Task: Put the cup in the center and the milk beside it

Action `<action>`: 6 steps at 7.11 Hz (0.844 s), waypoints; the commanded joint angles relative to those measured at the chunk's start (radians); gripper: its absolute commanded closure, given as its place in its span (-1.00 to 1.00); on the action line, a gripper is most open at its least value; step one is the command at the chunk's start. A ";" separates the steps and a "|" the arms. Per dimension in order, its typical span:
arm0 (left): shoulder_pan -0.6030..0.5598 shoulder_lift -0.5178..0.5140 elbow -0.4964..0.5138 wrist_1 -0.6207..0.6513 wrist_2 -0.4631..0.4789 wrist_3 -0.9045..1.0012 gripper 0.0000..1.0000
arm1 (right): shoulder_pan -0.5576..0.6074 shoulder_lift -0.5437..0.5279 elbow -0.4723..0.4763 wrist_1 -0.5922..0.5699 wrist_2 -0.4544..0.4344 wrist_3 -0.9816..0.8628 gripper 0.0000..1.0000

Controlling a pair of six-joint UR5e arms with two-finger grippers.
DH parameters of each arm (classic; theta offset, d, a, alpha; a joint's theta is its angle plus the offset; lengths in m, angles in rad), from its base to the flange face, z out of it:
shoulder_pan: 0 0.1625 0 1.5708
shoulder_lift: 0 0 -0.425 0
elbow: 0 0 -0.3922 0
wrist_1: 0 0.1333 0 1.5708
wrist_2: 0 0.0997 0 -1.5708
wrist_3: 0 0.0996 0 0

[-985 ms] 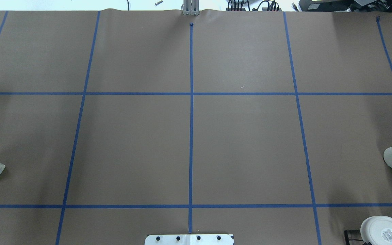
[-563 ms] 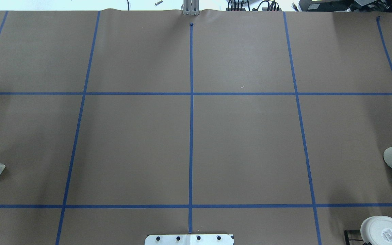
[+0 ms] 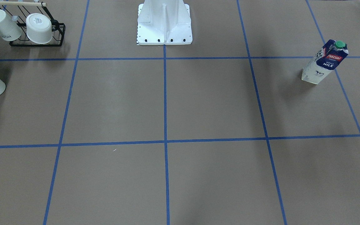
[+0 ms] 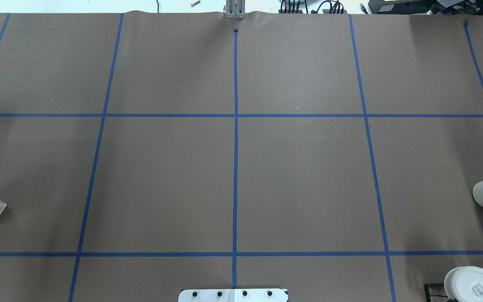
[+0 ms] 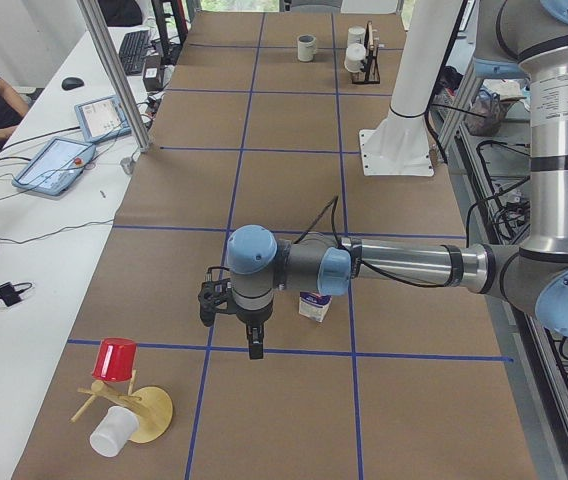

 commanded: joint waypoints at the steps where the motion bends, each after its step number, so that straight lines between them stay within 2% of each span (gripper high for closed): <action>1: -0.001 0.001 -0.004 0.000 -0.003 0.000 -0.96 | -0.094 -0.036 -0.006 0.156 0.005 -0.005 -1.00; 4: -0.001 -0.004 -0.006 -0.001 -0.002 0.000 -0.96 | -0.237 -0.082 -0.007 0.222 0.010 -0.008 -1.00; 6: -0.001 -0.004 -0.010 -0.001 -0.003 0.000 -0.96 | -0.257 -0.120 -0.010 0.222 0.013 -0.017 -1.00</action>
